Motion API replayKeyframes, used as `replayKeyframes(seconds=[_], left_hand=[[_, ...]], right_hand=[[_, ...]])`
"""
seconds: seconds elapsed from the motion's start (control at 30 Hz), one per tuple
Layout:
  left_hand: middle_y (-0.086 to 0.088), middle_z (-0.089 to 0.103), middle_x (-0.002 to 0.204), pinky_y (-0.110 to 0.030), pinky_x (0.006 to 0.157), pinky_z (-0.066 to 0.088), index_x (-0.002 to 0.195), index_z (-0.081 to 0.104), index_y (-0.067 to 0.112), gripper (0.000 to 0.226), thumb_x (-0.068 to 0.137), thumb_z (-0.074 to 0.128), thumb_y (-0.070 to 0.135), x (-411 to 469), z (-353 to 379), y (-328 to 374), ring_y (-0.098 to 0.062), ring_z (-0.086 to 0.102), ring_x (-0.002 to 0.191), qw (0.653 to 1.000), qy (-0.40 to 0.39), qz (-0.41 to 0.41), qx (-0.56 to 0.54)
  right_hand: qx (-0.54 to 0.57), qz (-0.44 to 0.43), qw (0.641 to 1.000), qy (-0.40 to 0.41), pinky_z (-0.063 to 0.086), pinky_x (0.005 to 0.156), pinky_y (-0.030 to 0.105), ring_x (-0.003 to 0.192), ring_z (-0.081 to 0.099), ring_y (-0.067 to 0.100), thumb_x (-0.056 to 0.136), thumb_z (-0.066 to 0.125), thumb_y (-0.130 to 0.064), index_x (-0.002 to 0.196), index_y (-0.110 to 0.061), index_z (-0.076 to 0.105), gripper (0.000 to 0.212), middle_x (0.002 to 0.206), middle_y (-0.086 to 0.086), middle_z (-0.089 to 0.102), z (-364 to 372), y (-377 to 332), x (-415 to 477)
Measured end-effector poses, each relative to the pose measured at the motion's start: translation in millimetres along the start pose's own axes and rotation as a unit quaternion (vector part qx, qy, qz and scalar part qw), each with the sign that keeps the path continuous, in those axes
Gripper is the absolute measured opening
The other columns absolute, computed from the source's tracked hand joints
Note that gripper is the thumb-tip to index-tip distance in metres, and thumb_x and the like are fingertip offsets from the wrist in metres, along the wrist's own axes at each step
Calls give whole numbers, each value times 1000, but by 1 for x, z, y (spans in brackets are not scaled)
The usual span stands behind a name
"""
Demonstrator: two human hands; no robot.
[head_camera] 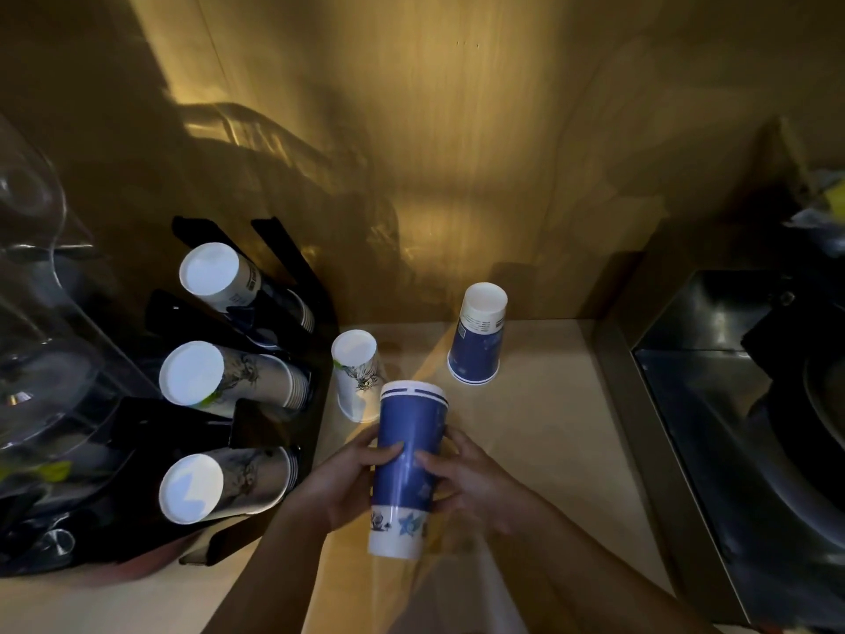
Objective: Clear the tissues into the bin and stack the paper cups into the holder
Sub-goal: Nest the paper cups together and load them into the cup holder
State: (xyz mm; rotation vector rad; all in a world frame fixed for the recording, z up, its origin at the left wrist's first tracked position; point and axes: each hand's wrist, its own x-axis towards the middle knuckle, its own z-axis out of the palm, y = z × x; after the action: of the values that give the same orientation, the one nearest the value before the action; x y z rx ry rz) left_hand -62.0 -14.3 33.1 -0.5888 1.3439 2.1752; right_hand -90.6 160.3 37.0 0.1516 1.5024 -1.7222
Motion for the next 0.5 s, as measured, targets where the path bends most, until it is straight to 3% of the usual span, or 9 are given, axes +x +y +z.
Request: replayKeyframes(seconds=[0.13, 0.3, 0.43, 0.5], left_hand=[[-20, 63, 122, -50, 95, 48, 126, 49, 15, 66, 65, 73, 7, -1, 11, 9, -38, 59, 113, 998, -17, 58, 16], [-10, 67, 117, -40, 85, 55, 124, 48, 17, 65, 66, 76, 19, 3, 36, 14, -25, 66, 103, 981, 41, 163, 92], [0, 65, 115, -20, 72, 55, 115, 48, 29, 61, 62, 79, 32, 5, 49, 22, -9, 67, 97, 954, 66, 253, 145], [4, 64, 112, -16, 69, 53, 109, 47, 36, 59, 60, 79, 37, 5, 55, 25, -4, 66, 94, 940, 85, 280, 177]], right_hand=[[17, -66, 998, -19, 57, 62, 31, 93, 68, 18, 74, 71, -4, 127, -31, 34, 70, 116, 7, 60, -5, -3, -4], [-48, -122, 991, 9, 55, 66, 26, 104, 60, 25, 67, 76, 0, 131, -20, 36, 78, 115, 11, 58, -12, -10, -5], [-64, -162, 985, -5, 53, 83, 38, 108, 58, 29, 67, 75, 3, 126, -15, 40, 71, 118, 18, 57, -18, -18, -5], [-74, -183, 980, -5, 53, 76, 27, 98, 64, 17, 68, 74, 1, 118, -18, 45, 61, 109, 11, 62, -20, -26, -10]])
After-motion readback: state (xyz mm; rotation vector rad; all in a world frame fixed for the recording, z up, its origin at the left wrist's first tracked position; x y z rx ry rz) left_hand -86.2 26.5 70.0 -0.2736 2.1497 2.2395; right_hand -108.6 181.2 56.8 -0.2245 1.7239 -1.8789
